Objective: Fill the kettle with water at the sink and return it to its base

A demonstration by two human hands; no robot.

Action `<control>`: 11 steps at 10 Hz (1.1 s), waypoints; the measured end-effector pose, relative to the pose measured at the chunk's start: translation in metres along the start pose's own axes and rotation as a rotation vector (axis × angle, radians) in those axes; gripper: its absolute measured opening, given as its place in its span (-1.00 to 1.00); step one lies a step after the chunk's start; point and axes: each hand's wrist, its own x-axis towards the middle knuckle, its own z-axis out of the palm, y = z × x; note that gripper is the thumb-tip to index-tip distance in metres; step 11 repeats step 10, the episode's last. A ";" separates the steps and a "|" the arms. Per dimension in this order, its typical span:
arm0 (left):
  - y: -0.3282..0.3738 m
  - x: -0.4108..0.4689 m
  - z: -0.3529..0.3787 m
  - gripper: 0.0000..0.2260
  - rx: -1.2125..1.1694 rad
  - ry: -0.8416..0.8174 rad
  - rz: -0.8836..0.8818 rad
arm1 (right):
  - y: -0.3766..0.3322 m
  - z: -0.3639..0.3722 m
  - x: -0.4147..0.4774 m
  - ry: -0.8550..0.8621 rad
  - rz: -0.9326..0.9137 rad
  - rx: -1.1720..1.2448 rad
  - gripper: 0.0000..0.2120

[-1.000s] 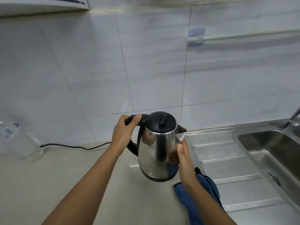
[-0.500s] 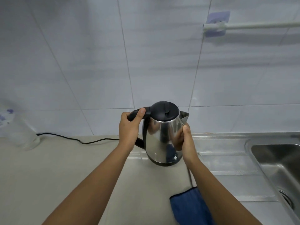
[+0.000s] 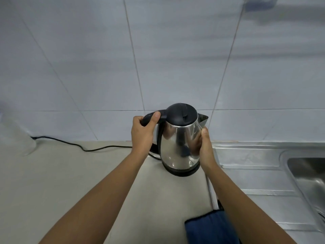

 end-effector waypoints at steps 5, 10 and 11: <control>-0.022 0.004 0.019 -0.54 0.110 0.006 0.019 | 0.024 -0.013 0.012 0.070 0.117 0.062 -0.48; -0.047 -0.036 -0.028 -0.29 1.009 -0.131 0.325 | 0.021 -0.025 -0.043 0.020 0.071 -0.312 -0.42; -0.047 -0.036 -0.028 -0.29 1.009 -0.131 0.325 | 0.021 -0.025 -0.043 0.020 0.071 -0.312 -0.42</control>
